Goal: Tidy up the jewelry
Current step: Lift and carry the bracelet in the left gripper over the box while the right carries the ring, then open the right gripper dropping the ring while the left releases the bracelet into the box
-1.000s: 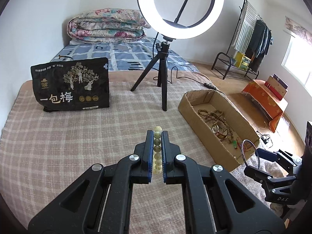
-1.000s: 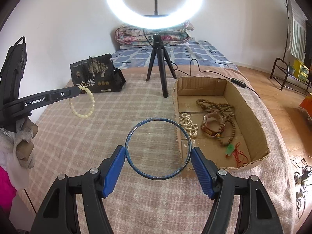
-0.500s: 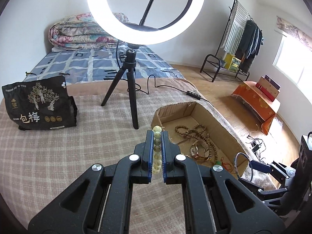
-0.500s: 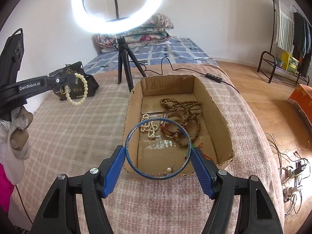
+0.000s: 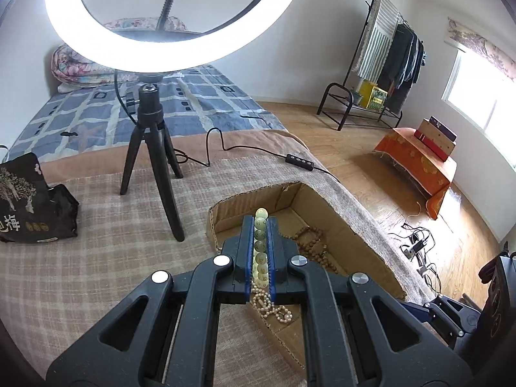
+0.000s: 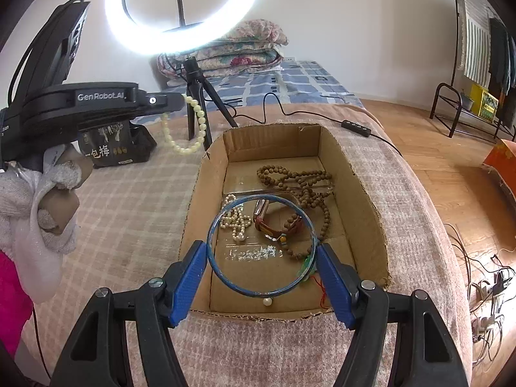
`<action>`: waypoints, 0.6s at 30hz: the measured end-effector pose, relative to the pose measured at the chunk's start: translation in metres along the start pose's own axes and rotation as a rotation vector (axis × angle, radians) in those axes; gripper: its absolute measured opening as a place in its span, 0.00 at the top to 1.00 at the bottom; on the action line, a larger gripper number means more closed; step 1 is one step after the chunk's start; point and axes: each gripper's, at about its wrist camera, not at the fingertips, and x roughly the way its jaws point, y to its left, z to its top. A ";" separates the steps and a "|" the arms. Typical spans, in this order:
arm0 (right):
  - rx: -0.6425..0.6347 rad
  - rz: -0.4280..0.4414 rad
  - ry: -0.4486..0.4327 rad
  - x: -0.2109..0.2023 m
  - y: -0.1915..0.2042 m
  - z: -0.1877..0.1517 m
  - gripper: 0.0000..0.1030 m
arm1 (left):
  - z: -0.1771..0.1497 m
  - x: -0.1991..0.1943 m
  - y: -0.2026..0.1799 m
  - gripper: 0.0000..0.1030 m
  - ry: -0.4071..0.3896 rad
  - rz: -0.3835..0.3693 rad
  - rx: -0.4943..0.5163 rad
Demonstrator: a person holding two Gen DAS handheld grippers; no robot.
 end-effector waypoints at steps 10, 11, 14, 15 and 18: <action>0.002 0.003 0.015 0.015 -0.007 0.004 0.31 | 0.007 0.036 -0.009 0.95 0.024 0.026 0.034; 0.003 0.002 0.017 0.017 -0.008 0.004 0.31 | 0.007 0.038 -0.008 0.95 0.025 0.028 0.035; 0.004 -0.006 0.015 0.019 -0.008 0.005 0.30 | 0.008 0.040 -0.007 0.95 0.035 0.013 0.030; 0.003 -0.012 0.013 0.019 -0.008 0.005 0.30 | 0.009 0.041 -0.006 0.95 0.032 0.017 0.032; -0.001 -0.021 0.008 0.018 -0.007 0.006 0.18 | 0.009 0.038 -0.003 0.95 0.030 0.024 0.024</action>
